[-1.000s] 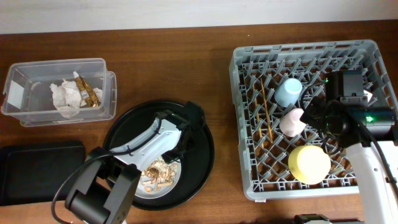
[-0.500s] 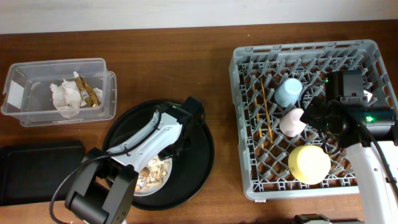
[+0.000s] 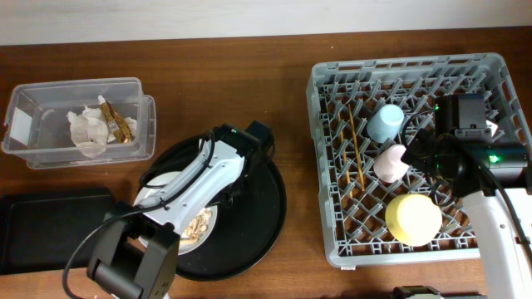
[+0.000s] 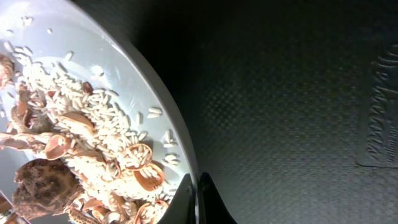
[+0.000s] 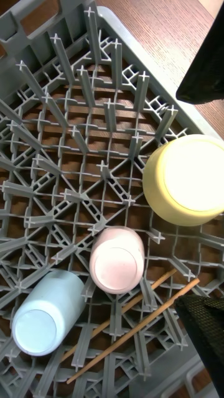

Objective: Sort waste into correct bins and load items into the dishwasher rack
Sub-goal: 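Lift and tilt the plate with the left gripper over the tray, then carry the plate with the left gripper over the black rectangular tray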

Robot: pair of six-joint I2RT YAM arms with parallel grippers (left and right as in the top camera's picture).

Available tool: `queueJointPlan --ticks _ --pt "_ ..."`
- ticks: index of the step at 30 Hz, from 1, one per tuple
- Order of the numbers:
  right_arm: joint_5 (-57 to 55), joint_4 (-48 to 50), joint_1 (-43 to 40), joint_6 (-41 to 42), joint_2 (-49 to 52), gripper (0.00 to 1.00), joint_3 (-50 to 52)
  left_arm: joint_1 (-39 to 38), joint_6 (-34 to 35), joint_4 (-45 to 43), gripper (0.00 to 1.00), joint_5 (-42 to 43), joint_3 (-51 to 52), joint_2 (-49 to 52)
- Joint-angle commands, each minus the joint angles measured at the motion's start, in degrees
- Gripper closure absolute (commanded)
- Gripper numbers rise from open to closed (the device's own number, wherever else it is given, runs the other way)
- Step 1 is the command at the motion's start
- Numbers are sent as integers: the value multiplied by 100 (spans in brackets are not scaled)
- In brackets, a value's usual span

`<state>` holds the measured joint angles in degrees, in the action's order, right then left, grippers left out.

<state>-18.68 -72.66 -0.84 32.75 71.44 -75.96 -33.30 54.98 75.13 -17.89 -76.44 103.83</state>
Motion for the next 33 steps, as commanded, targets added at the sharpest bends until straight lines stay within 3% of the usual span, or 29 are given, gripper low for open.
queueJointPlan --ticks 1,7,11,17,21,27,33 --pt "-131 0 -42 33 -46 2 -37 170 -68 258 99 -514 -262 46" --pt "-131 2 -42 33 -46 2 -37 1051 -269 428 99 -684 -365 42" --pt "-131 2 -42 33 -46 2 -37 1781 -804 243 99 -697 -413 42" --pt "-131 2 -42 33 -46 2 -37 2841 -863 251 99 -691 -785 39" --pt "-131 0 -42 33 -46 2 -37 3403 -1547 -138 99 -310 -929 39" --pt "-131 2 -42 33 -46 2 -37 4310 -1628 -531 99 -212 -929 39" --pt "-131 0 -42 33 -46 2 -37 5447 -1628 -997 99 1165 -929 39"
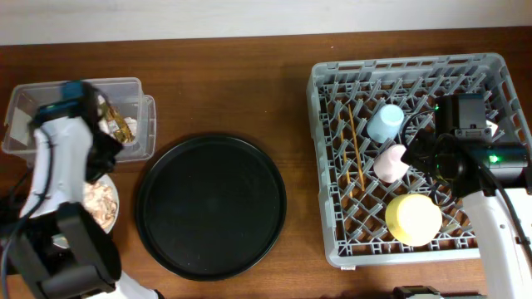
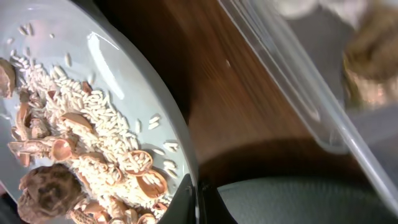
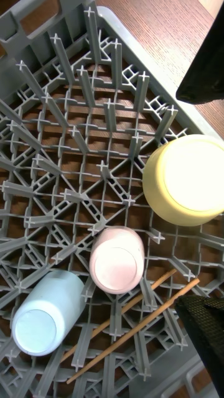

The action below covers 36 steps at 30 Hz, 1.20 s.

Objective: Sort waste into correct bins and load items into the dishwasher rack
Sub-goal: 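Carry the plate with the left gripper over the black rectangular tray, then tilt the plate with the left gripper to dump scraps onto the tray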

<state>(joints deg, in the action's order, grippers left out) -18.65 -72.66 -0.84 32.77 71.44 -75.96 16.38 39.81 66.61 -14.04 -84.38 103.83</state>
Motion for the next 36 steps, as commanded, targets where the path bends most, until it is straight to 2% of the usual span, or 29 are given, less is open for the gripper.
queueJointPlan --ticks 1,6,13,20,29,36 --pt "-133 2 -42 31 -46 2 -37 664 -111 -203 99 896 -136 39" --pt "-133 2 -42 31 -46 2 -37 1451 -238 -402 99 1290 -136 39" --pt "-133 2 -42 33 -46 2 -37 2221 -417 -824 99 2343 -136 39" --pt "-133 2 -42 33 -46 2 -37 2706 -691 -1298 99 3928 -136 39" --pt "-133 0 -42 31 -46 1 -37 3187 -826 -1134 99 6441 -136 39" --pt "-133 2 -42 31 -46 2 -37 3858 -868 -903 99 6452 -133 39"
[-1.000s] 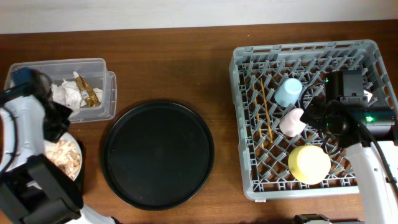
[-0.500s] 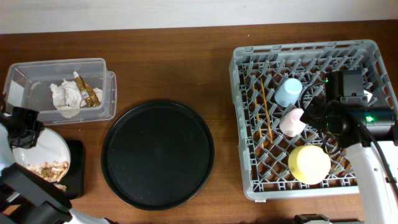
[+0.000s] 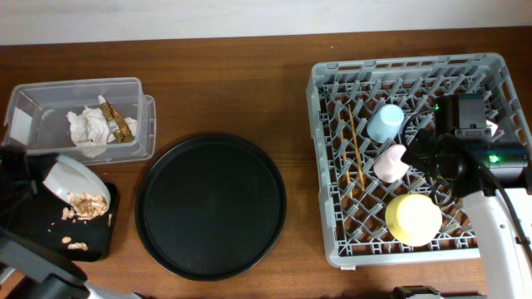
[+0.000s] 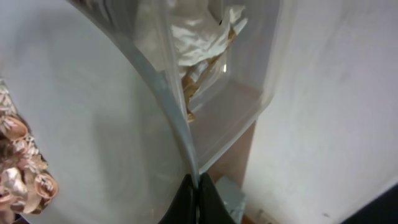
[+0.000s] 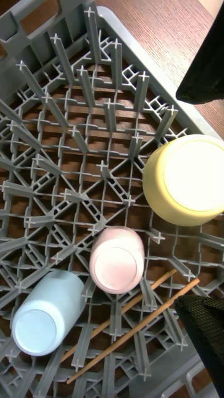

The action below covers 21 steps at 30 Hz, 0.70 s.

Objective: Sort waste into correct bins and load items into the dishwasher rack
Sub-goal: 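Tilt the plate with the left gripper to dump scraps onto the tray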

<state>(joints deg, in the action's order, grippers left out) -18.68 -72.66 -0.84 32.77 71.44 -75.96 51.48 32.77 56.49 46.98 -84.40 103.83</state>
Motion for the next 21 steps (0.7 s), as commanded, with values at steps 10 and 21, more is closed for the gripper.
queueJointPlan --ticks 10,21 --pt "-131 0 -42 31 -46 2 -37 1115 -579 339 99 1333 -131 39" --pt "-131 2 -42 31 -46 2 -37 1207 -673 262 99 1069 -125 39"
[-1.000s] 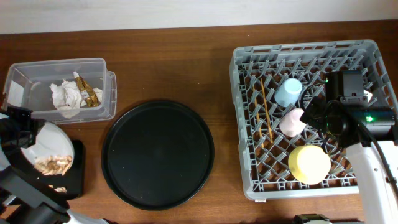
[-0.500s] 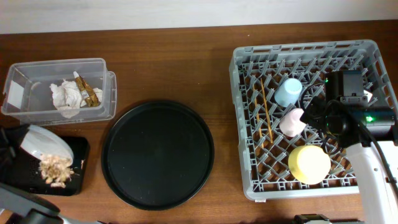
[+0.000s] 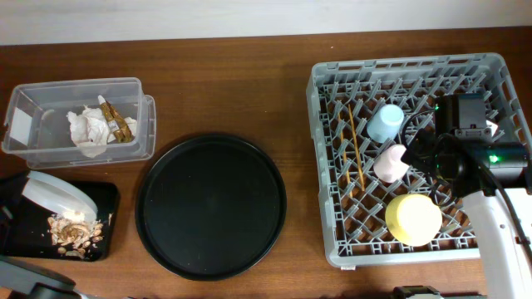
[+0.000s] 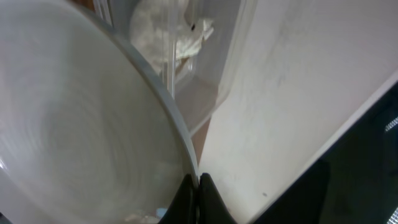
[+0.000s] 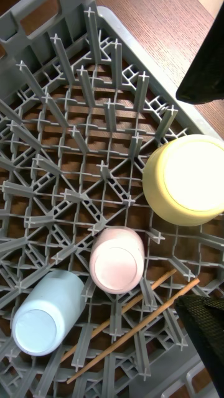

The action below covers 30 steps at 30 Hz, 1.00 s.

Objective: Sort waste into correct bins and load items into the dishwasher rack
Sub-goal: 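Tilt the plate with the left gripper to dump scraps onto the tray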

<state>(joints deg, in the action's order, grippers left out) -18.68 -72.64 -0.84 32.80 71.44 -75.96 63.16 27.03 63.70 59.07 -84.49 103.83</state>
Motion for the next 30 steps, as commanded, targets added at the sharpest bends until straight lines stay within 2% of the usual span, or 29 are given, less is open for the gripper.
queueJointPlan --ticks 1,3,5,7,9,11,13,17,20,23,26,29,30 --pt "-131 -2 -42 31 -46 2 -37 48 -101 -435 99 -284 -116 39" --pt "-131 0 -42 28 -46 2 -37 105 -238 79 99 155 -116 39" --pt "-131 0 -42 31 -46 2 -37 116 -229 -153 99 153 -116 39" --pt "-131 -2 -42 31 -46 2 -37 136 -337 472 99 579 -116 39" --pt "-131 -2 -42 28 -46 2 -37 136 -334 256 99 566 -116 39" --pt "-131 0 -42 28 -46 2 -37 136 -479 802 99 662 -116 28" --pt "-131 -2 -42 28 -46 2 -37 136 -490 844 99 726 -116 28" --pt "-131 -2 -42 28 -46 2 -37 105 -1198 1290 99 1497 -118 -9" --pt "-131 0 -42 28 -46 2 -37 96 -1202 1329 99 1287 -118 -13" --pt "-131 0 -42 28 -46 2 -37 72 -1698 2159 99 710 -116 -13" --pt "-131 0 -42 28 -46 2 -37 -52 -2310 2719 99 791 -116 -13" --pt "-131 0 -42 28 -46 2 -37 -275 -3246 3307 99 1169 -116 -37" --pt "-131 0 -42 28 -46 2 -37 -407 -3298 3307 99 1134 -111 -90"
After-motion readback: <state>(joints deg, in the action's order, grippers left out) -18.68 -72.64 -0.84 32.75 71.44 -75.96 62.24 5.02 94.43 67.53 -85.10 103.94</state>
